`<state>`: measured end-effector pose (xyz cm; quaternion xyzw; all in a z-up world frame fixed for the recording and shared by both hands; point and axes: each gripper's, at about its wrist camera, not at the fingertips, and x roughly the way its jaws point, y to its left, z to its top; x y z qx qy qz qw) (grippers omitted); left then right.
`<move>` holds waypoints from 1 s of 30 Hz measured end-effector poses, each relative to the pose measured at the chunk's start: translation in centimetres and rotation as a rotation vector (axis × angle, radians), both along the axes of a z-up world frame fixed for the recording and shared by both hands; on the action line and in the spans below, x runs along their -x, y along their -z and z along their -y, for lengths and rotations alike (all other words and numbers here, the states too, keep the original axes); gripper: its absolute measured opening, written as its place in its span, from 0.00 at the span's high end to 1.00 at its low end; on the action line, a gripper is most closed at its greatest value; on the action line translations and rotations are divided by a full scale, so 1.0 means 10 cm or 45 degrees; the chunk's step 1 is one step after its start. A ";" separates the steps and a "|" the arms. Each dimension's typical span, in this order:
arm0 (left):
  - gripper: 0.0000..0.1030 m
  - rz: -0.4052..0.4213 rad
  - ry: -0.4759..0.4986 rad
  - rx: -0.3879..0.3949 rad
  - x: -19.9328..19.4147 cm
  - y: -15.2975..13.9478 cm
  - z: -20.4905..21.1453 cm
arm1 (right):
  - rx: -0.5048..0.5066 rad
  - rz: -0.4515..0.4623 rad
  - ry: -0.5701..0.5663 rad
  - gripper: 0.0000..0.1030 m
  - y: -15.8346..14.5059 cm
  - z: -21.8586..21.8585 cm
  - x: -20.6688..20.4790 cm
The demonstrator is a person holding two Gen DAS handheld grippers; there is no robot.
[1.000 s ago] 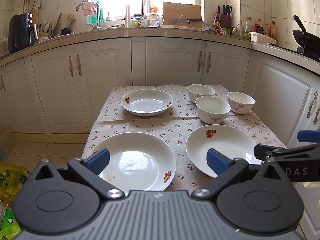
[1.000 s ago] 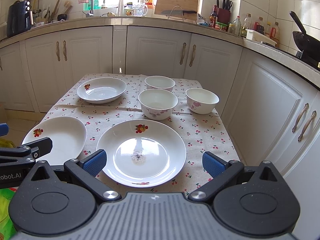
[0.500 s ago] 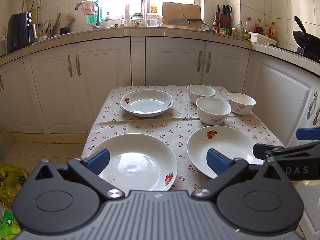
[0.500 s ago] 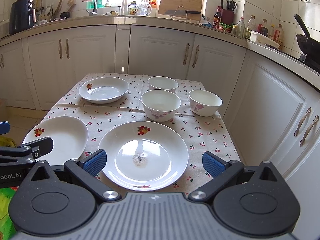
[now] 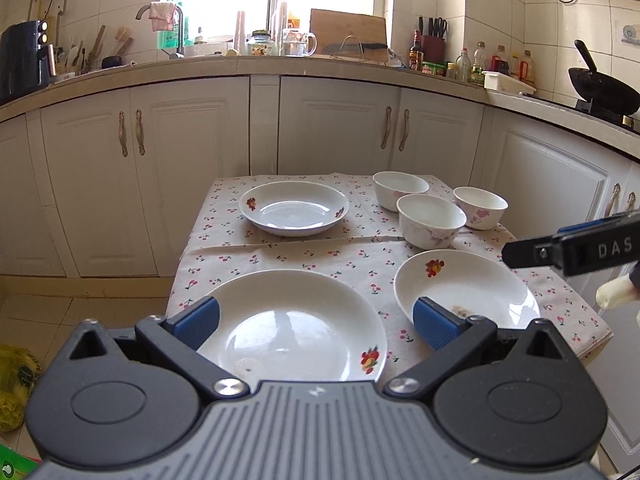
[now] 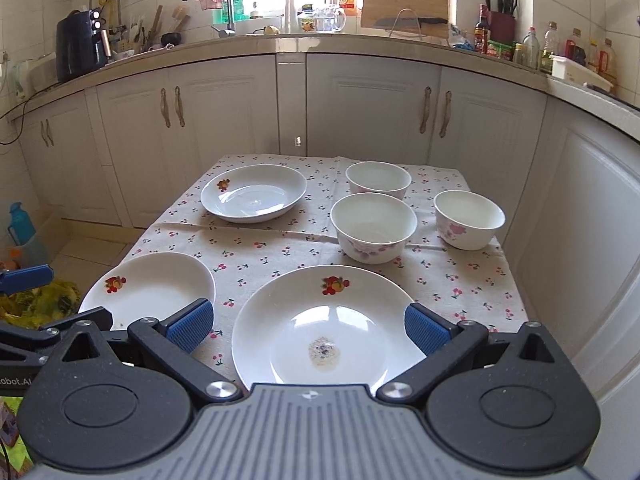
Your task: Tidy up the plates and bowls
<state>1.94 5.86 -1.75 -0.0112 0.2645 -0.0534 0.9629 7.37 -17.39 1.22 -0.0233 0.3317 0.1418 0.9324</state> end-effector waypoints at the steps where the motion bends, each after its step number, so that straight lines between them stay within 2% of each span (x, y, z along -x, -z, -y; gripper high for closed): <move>1: 0.01 -0.018 -0.004 -0.009 -0.01 0.03 -0.04 | -0.011 -0.017 -0.014 0.00 0.01 -0.01 -0.05; 9: 0.01 -0.110 0.006 0.001 -0.01 0.30 -0.37 | 0.034 -0.087 -0.105 0.00 0.13 -0.25 -0.35; 12: 0.01 -0.122 0.045 0.019 0.01 0.37 -0.47 | 0.047 -0.088 -0.165 0.00 0.16 -0.36 -0.44; 20: 0.01 -0.170 0.153 -0.024 -0.02 0.55 -0.58 | 0.006 -0.120 -0.375 0.00 0.27 -0.72 -0.74; 25: 0.01 -0.195 0.204 -0.073 -0.11 0.64 -0.62 | 0.010 -0.156 -0.486 0.00 0.37 -0.94 -0.87; 30: 0.01 -0.208 0.297 -0.059 -0.16 0.69 -0.63 | 0.022 -0.217 -0.573 0.00 0.51 -1.10 -1.02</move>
